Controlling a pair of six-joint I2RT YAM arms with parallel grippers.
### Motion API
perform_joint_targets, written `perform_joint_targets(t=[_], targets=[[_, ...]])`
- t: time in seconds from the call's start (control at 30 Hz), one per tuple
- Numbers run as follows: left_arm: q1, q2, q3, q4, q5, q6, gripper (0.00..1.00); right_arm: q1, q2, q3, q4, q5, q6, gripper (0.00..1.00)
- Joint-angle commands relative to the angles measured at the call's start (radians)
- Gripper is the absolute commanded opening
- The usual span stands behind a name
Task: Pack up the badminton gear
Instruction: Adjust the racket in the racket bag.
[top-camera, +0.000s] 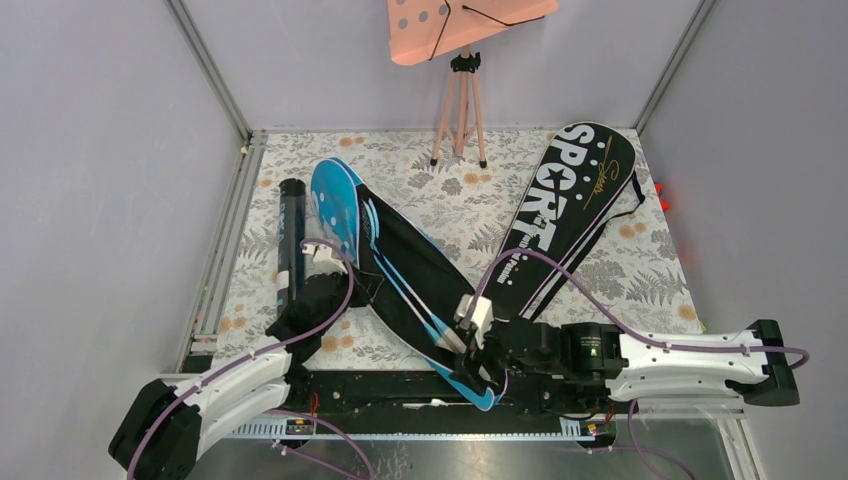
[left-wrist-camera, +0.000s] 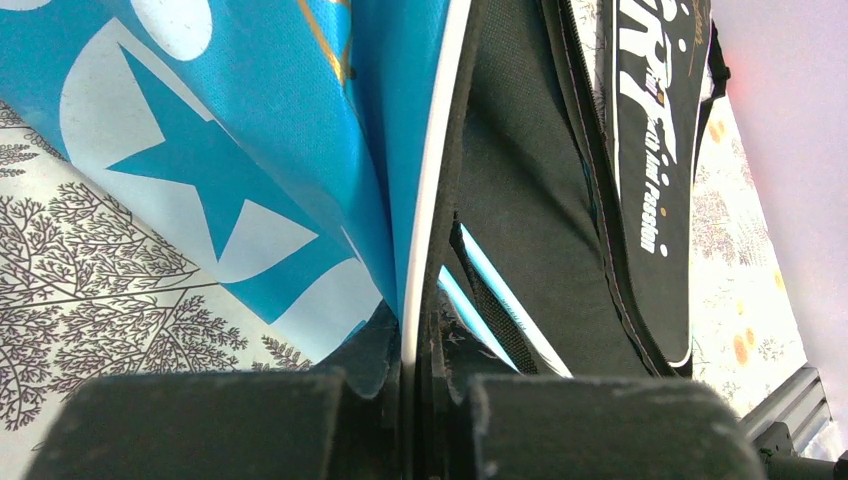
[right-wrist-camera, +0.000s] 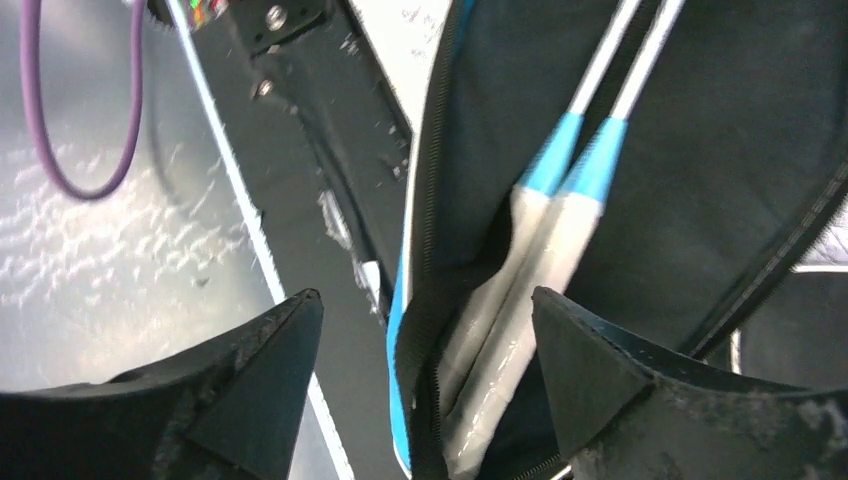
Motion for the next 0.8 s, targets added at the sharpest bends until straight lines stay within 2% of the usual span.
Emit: perform_joint_targets(t=[0.0, 0.1, 0.2, 0.27, 0.4, 0.6, 0.67, 0.77], targets=[[-0.006, -0.019, -0.015, 0.022, 0.032, 0.020, 0.00, -0.015, -0.032, 0.018, -0.018, 0.223, 0.200, 0.89], [-0.006, -0.023, -0.015, 0.018, 0.031, 0.020, 0.00, -0.105, -0.014, 0.018, -0.032, 0.170, 0.288, 0.95], [-0.006, -0.025, -0.015, 0.015, 0.028, 0.020, 0.00, -0.262, 0.037, 0.011, -0.011, -0.090, 0.372, 0.93], [-0.006, -0.028, -0.015, 0.012, 0.025, 0.019, 0.00, -0.312, 0.094, 0.009, 0.008, -0.237, 0.391, 0.89], [-0.005, -0.030, -0.013, 0.013, 0.017, 0.007, 0.00, -0.321, 0.206, 0.010, 0.124, -0.525, 0.441, 0.81], [-0.007, -0.034, -0.020, 0.009, 0.003, -0.028, 0.00, -0.324, 0.347, -0.001, 0.257, -0.797, 0.574, 0.76], [-0.008, -0.034, -0.034, 0.025, 0.001, -0.038, 0.00, -0.326, 0.371, -0.025, 0.400, -0.847, 0.641, 0.76], [-0.007, -0.039, -0.046, 0.048, 0.016, -0.046, 0.00, -0.336, 0.395, -0.089, 0.604, -0.830, 0.731, 0.77]])
